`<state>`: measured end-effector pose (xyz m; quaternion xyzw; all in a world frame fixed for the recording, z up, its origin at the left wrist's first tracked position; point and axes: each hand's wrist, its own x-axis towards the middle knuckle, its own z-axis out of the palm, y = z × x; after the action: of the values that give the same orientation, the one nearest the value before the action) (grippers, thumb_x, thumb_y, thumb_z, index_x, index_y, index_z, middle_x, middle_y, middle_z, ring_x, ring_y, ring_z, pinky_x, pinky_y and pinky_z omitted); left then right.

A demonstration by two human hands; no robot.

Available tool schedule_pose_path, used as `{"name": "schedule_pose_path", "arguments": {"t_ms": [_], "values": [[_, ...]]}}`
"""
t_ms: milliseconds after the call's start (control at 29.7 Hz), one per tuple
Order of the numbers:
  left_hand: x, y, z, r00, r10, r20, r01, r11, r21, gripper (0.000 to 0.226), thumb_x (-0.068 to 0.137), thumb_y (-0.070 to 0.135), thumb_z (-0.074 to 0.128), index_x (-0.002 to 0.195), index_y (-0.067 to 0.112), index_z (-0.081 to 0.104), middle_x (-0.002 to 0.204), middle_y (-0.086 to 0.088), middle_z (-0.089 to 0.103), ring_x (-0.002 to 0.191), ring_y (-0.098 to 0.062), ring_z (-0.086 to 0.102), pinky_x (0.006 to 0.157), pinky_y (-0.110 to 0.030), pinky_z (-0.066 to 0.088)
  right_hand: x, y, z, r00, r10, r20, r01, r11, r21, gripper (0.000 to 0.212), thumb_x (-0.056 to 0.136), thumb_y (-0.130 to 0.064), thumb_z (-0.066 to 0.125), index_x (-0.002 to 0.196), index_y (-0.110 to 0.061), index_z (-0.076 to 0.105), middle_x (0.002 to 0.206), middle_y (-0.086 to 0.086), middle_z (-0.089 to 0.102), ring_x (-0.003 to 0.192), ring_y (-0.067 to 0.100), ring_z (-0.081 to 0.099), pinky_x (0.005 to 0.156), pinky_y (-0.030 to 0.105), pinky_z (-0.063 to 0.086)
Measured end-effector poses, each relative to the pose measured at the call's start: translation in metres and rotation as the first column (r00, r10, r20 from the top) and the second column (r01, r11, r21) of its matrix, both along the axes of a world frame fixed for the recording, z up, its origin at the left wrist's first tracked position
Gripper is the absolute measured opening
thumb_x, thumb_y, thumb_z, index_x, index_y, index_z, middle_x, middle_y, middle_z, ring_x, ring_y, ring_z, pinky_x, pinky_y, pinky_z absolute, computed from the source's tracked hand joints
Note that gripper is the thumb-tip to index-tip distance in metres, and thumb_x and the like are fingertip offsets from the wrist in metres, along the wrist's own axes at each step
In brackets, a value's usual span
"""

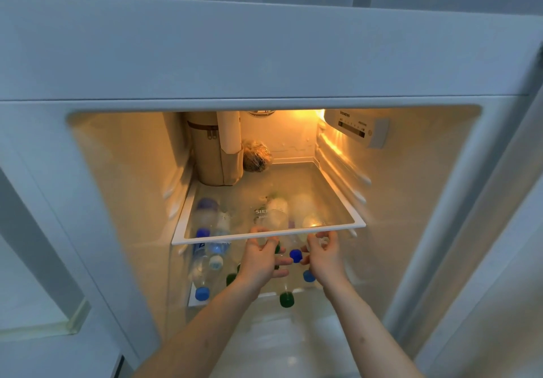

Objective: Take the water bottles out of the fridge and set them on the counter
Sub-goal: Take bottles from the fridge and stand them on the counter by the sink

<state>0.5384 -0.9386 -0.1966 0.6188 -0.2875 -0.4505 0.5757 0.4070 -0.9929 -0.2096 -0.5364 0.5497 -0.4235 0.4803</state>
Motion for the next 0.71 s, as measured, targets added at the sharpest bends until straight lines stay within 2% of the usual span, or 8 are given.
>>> {"name": "schedule_pose_path", "arguments": {"t_ms": [101, 169, 303, 405, 506, 607, 674, 708], "values": [[-0.003, 0.020, -0.001, 1.000, 0.001, 0.011, -0.001, 1.000, -0.023, 0.010, 0.107, 0.028, 0.050, 0.116, 0.023, 0.051, 0.106, -0.017, 0.069, 0.084, -0.023, 0.077, 0.070, -0.044, 0.065, -0.006, 0.014, 0.004, 0.998, 0.012, 0.068, -0.010, 1.000, -0.024, 0.004, 0.106, -0.024, 0.050, 0.106, -0.020, 0.050, 0.075, 0.006, 0.069, 0.054, 0.015, 0.063, 0.056, 0.035, 0.051], [-0.004, 0.033, -0.002, 0.999, 0.010, 0.054, -0.007, 0.999, -0.043, 0.006, 0.107, 0.028, 0.050, 0.110, 0.023, 0.053, 0.104, -0.016, 0.070, 0.084, -0.021, 0.077, 0.070, -0.042, 0.065, -0.010, 0.026, 0.006, 0.993, 0.011, 0.116, -0.008, 1.000, -0.026, 0.005, 0.106, -0.020, 0.049, 0.102, -0.018, 0.051, 0.069, 0.005, 0.067, 0.052, 0.017, 0.062, 0.052, 0.033, 0.049], [-0.006, 0.062, -0.002, 0.996, 0.017, 0.093, -0.010, 0.997, -0.080, 0.005, 0.106, 0.025, 0.053, 0.105, 0.022, 0.056, 0.104, -0.013, 0.069, 0.088, -0.023, 0.076, 0.069, -0.040, 0.065, -0.021, 0.047, 0.008, 0.981, -0.013, 0.192, 0.021, 0.999, -0.038, 0.009, 0.107, -0.022, 0.050, 0.098, -0.021, 0.053, 0.064, 0.005, 0.064, 0.059, 0.022, 0.067, 0.056, 0.037, 0.051], [-0.007, 0.085, 0.000, 0.994, 0.018, 0.112, -0.006, 0.995, -0.104, 0.005, 0.106, 0.023, 0.053, 0.107, 0.019, 0.056, 0.100, -0.012, 0.070, 0.090, -0.024, 0.075, 0.065, -0.037, 0.064, -0.031, 0.069, 0.016, 0.975, -0.033, 0.221, 0.042, 0.998, -0.036, 0.009, 0.106, -0.026, 0.054, 0.102, -0.018, 0.057, 0.070, 0.010, 0.066, 0.067, 0.026, 0.071, 0.055, 0.037, 0.055], [-0.007, 0.113, 0.001, 0.989, -0.010, 0.150, 0.030, 0.991, -0.132, 0.004, 0.106, 0.025, 0.053, 0.105, 0.024, 0.057, 0.100, -0.010, 0.070, 0.088, -0.016, 0.075, 0.064, -0.035, 0.064, -0.043, 0.098, 0.026, 0.977, -0.042, 0.208, 0.054, 0.997, -0.053, 0.009, 0.107, -0.026, 0.054, 0.105, -0.018, 0.057, 0.073, 0.009, 0.069, 0.070, 0.024, 0.072, 0.055, 0.037, 0.058], [-0.004, 0.143, 0.007, 0.981, -0.016, 0.194, 0.043, 0.990, -0.136, 0.004, 0.105, 0.026, 0.054, 0.103, 0.027, 0.057, 0.098, -0.008, 0.070, 0.083, -0.014, 0.074, 0.067, -0.040, 0.065, -0.053, 0.124, 0.029, 0.989, -0.052, 0.138, 0.066, 0.993, -0.098, 0.009, 0.107, -0.023, 0.050, 0.100, -0.024, 0.056, 0.100, 0.012, 0.067, 0.078, 0.024, 0.075, 0.056, 0.035, 0.060], [-0.002, 0.163, 0.009, 0.975, -0.020, 0.221, 0.054, 0.987, -0.153, 0.004, 0.104, 0.027, 0.056, 0.102, 0.029, 0.059, 0.096, -0.007, 0.069, 0.081, -0.015, 0.073, 0.067, -0.040, 0.065, -0.063, 0.137, 0.031, 0.994, -0.071, 0.082, 0.085, 0.981, -0.176, 0.015, 0.106, -0.019, 0.049, 0.094, -0.026, 0.057, 0.119, 0.012, 0.056, 0.083, 0.021, 0.076, 0.056, 0.031, 0.058], [0.001, 0.171, 0.011, 0.971, -0.028, 0.237, 0.065, 0.986, -0.153, 0.004, 0.104, 0.028, 0.056, 0.102, 0.029, 0.060, 0.094, -0.006, 0.069, 0.081, -0.016, 0.073, 0.068, -0.041, 0.065, -0.068, 0.142, 0.034, 0.995, -0.083, 0.052, 0.092, 0.971, -0.219, 0.018, 0.105, -0.018, 0.049, 0.091, -0.026, 0.057, 0.122, 0.012, 0.051, 0.083, 0.020, 0.077, 0.055, 0.030, 0.058]]}}
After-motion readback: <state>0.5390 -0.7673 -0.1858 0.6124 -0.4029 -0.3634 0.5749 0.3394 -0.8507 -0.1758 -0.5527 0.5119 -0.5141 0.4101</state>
